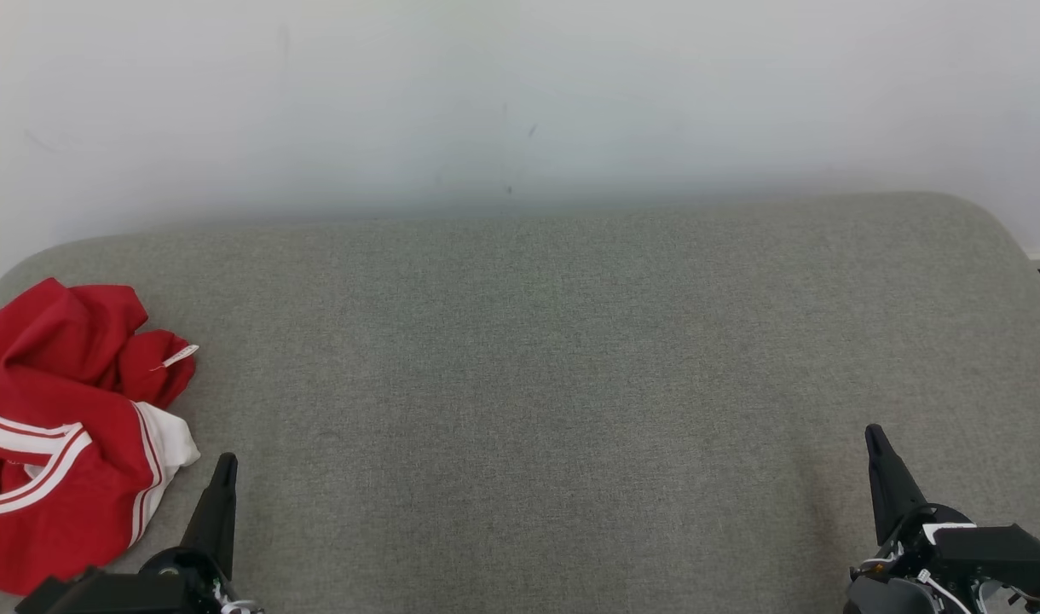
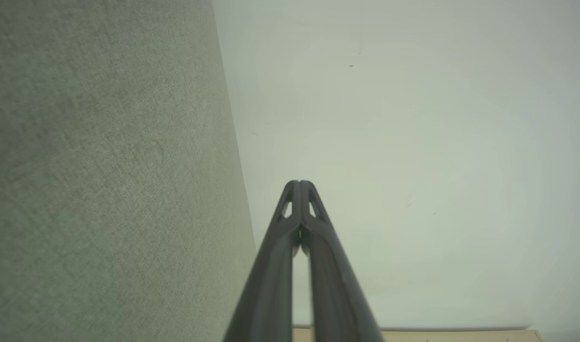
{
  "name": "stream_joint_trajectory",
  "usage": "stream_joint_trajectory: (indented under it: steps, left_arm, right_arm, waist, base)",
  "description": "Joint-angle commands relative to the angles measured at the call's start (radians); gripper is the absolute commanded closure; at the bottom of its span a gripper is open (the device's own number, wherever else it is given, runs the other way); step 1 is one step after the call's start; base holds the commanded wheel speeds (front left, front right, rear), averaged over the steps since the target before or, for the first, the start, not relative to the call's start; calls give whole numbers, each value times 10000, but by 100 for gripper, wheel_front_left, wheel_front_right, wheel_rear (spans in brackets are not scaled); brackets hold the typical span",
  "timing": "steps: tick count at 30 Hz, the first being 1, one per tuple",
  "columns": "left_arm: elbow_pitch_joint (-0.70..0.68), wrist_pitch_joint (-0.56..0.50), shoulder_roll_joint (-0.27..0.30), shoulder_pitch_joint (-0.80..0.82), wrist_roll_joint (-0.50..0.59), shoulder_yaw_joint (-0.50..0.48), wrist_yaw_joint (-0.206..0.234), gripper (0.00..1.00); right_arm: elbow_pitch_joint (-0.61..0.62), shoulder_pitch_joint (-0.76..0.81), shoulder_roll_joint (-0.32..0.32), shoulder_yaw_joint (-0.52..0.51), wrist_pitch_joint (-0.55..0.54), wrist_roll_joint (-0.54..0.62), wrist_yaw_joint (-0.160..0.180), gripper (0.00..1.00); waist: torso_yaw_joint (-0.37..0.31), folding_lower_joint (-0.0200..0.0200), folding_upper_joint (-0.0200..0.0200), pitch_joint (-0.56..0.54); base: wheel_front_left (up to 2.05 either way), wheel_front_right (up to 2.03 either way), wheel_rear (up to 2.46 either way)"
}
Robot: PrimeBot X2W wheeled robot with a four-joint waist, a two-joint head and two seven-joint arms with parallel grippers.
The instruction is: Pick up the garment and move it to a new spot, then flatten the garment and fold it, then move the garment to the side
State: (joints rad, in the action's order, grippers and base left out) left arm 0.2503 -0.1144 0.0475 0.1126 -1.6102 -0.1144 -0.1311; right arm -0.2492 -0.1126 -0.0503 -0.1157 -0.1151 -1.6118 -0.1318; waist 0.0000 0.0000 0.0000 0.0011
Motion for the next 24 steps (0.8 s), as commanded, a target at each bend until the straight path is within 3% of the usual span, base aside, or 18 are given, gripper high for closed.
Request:
stream_joint_trajectory:
  steps: [1,5,6,7,8,16,24]
  left_arm:
    - [-28,-36,59,50,-35,-4,8,100]
    - [-28,-36,59,50,-35,-4,8,100]
    - [9,2,-2,-1,3,0,0,0]
    - [54,13,-19,-23,9,4,0,100]
    - [162,6,-48,-103,3,9,0,0]
    - [181,380,-54,-364,269,202,0,0]
    - [187,766,-36,-498,1167,259,72,0]
  right_arm:
    - [21,-31,12,1,-14,-4,23,100]
    - [21,-31,12,1,-14,-4,23,100]
    - [-9,2,0,1,3,2,0,0]
    - [-47,25,4,8,15,7,0,100]
    - [-156,119,15,9,12,2,0,0]
    - [-144,301,1,293,382,393,1,0]
    - [-117,361,-69,536,772,1528,2,0]
  waist:
    - [0,0,0,0]
    - [0,0,0,0]
    - [0,1,0,0]
    - [0,0,0,0]
    - [0,0,0,0]
    - [-19,1,0,-68]
    - [-21,1,0,-134]
  base:
    - [0,0,0]
    - [0,0,0]
    - [0,0,0]
    - [0,0,0]
    - [0,0,0]
    - [0,0,0]
    - [0,0,0]
